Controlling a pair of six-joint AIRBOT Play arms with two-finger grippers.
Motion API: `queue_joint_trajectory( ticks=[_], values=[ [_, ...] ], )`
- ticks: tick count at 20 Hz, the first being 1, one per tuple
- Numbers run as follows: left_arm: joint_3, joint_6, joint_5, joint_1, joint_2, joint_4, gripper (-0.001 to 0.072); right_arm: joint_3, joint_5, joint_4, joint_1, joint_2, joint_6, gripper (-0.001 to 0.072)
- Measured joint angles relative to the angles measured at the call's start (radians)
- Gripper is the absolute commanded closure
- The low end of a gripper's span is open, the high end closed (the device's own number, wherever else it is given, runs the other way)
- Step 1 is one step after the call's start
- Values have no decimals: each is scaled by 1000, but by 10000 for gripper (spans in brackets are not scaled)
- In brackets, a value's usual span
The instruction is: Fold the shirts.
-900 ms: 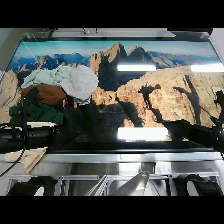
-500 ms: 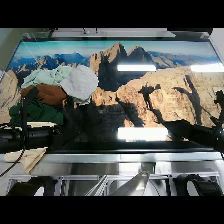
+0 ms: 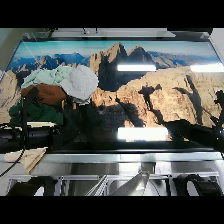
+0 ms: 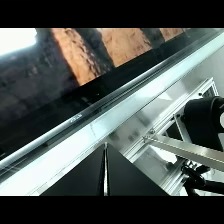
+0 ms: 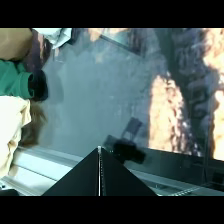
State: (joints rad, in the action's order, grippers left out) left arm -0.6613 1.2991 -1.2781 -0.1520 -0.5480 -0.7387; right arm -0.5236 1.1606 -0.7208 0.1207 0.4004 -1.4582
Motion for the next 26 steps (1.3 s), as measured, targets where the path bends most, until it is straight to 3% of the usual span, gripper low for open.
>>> queue_joint_trajectory(
  ticks=[3,4,5,6,7,11,15,20,25,26],
  values=[
    [0,0,47,0,0,3,689,0,-11,5,0,0,0,695],
    [0,0,71,0,-1,-2,454,0,-16,5,0,0,0,681],
    [-2,-1,103,2,-5,-17,210,0,-25,6,0,2,0,511],
    [-11,-1,147,7,-20,-50,-13,0,-37,7,0,6,0,243],
    [-25,0,190,18,-43,-92,-10,0,-49,7,0,12,0,140],
    [-122,1,327,129,-248,-233,-9,0,-111,7,0,58,0,139],
    [-258,2,346,214,-580,-282,-9,0,-174,6,0,141,0,139],
    [-492,2,322,180,-977,-299,11,0,-219,7,1,256,2,139],
    [-714,2,313,107,-1204,-306,17,0,-231,6,1,329,12,139],
    [-745,3,311,99,-1232,-306,231,0,-232,6,1,336,13,139]
  ],
)
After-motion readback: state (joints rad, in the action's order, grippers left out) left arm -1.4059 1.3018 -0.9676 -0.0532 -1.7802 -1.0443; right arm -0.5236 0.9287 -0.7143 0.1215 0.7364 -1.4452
